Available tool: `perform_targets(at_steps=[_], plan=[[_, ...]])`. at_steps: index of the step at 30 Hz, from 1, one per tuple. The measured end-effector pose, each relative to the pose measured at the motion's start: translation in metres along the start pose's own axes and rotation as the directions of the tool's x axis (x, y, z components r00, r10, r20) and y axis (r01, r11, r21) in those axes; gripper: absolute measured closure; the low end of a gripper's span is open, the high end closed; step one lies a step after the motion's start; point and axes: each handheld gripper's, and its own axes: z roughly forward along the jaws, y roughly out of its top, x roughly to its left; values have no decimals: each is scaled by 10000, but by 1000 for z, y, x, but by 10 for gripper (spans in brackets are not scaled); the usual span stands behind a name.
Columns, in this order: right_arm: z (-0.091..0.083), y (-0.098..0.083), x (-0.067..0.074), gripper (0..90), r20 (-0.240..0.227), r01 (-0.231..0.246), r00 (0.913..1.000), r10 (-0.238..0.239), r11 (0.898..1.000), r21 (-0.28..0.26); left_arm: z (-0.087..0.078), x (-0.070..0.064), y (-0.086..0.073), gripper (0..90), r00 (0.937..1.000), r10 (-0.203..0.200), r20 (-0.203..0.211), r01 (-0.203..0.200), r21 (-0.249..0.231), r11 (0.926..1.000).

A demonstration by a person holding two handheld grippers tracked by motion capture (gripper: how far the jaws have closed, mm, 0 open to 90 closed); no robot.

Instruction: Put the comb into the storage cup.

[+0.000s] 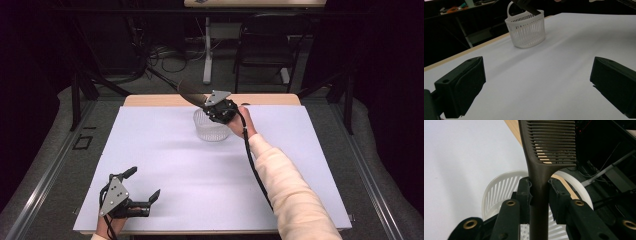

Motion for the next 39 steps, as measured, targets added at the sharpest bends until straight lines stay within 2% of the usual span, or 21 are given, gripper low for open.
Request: perform_targets(at_steps=[15,39], plan=[[5,-3,1,725,-116,177,9998,-173,9993,339,0,0,0,0,10000,6,-3,-6,4,10000],[13,-7,3,721,-245,43,9997,-28,9983,582,0,0,0,0,10000,14,-16,-14,-20,10000]])
